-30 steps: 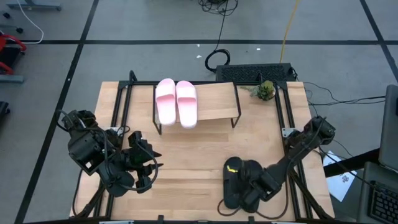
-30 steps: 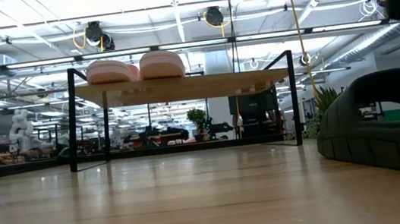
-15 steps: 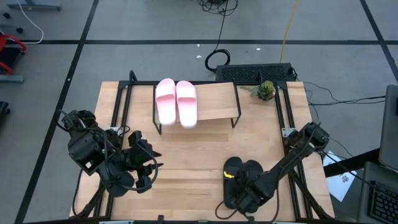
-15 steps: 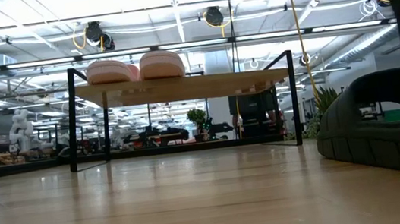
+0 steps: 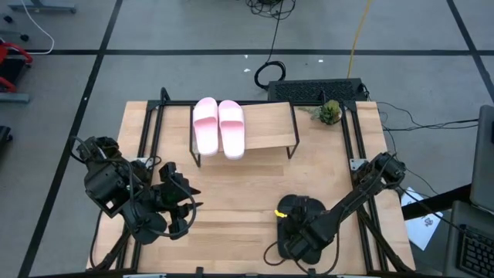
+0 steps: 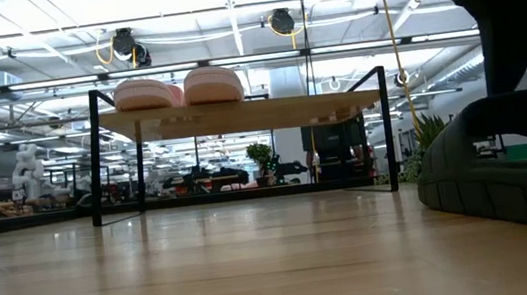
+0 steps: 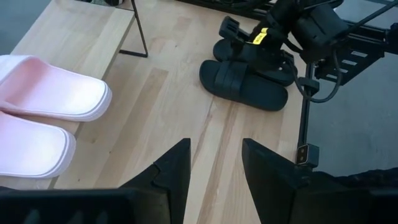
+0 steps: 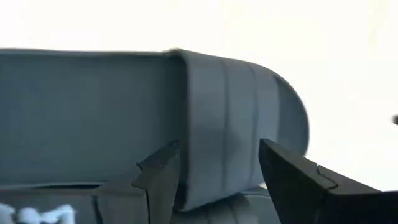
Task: Pick and place slides into the shelf
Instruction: Put the left black slide on the shelf
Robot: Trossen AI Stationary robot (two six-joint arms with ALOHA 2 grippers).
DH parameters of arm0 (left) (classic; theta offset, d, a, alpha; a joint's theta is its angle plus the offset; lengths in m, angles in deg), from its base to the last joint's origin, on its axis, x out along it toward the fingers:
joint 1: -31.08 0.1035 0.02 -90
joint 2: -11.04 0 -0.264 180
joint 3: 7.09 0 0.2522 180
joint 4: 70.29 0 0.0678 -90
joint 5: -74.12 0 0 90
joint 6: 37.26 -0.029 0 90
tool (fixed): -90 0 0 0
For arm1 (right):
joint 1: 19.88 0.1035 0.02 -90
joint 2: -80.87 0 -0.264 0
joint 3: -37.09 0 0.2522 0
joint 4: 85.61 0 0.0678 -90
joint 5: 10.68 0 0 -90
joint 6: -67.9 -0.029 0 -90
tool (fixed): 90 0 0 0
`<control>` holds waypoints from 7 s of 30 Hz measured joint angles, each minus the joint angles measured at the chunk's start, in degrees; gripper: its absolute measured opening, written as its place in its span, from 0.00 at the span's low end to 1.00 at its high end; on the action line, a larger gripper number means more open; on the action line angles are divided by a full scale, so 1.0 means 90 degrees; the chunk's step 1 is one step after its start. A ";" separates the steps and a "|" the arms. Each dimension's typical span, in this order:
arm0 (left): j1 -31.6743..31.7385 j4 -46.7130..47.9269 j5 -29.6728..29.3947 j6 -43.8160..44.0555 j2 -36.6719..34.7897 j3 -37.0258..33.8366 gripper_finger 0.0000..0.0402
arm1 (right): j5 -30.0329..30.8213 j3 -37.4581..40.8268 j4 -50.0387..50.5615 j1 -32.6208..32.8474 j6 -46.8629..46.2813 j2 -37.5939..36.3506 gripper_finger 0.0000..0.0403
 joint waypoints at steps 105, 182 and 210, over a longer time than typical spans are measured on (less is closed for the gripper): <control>0.0000 -0.0010 -0.0415 -0.0335 0.0005 -0.0648 0.36 | 0.1587 0.1263 -0.1155 -0.1346 0.0461 0.0066 0.50; 0.0220 0.0000 -0.0901 0.0891 -0.0563 -0.0648 0.36 | 0.2724 -0.2302 -0.2413 -0.5374 0.8125 -0.0434 0.00; 0.0223 0.0000 -0.0877 0.0918 -0.0561 -0.0648 0.36 | 0.2039 -0.2302 -0.2293 -0.5682 0.7591 0.0089 0.00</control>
